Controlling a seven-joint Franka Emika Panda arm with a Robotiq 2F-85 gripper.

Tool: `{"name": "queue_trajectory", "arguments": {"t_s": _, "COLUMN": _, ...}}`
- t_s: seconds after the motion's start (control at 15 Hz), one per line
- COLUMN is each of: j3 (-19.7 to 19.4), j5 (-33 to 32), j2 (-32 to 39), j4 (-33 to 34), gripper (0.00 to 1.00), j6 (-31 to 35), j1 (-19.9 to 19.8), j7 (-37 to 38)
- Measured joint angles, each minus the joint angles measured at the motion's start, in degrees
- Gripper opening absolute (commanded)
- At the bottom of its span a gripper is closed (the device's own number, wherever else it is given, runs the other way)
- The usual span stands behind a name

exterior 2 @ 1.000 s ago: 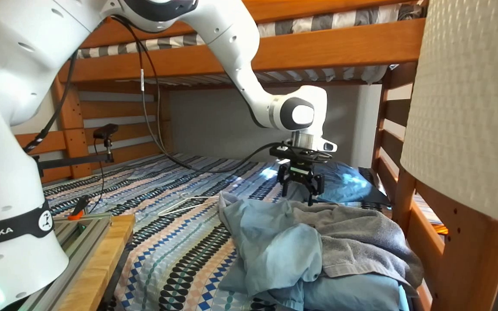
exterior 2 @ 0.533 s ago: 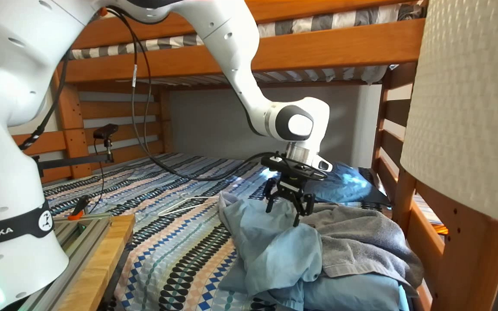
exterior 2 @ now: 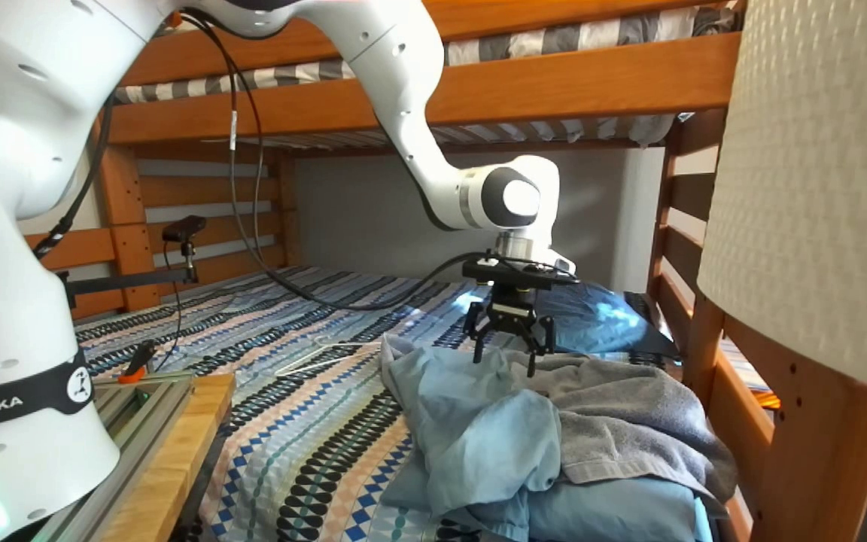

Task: Unfold the blue pillowcase on the towel

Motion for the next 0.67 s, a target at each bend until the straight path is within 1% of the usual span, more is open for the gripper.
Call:
{"name": "queue_trajectory", "arguments": {"t_s": 0.47, "j3": -0.2, "j5": -1.1, "j2": 4.1, "j4": 7.4, "gripper": 1.0, "j6": -2.4, "j1": 0.2, "j7": -5.1}}
{"name": "queue_trajectory", "arguments": {"t_s": 0.67, "j3": 0.1, "j5": -1.1, "j2": 4.3, "j4": 6.9, "gripper": 1.0, "j6": -2.3, "j1": 0.3, "j7": -5.1}}
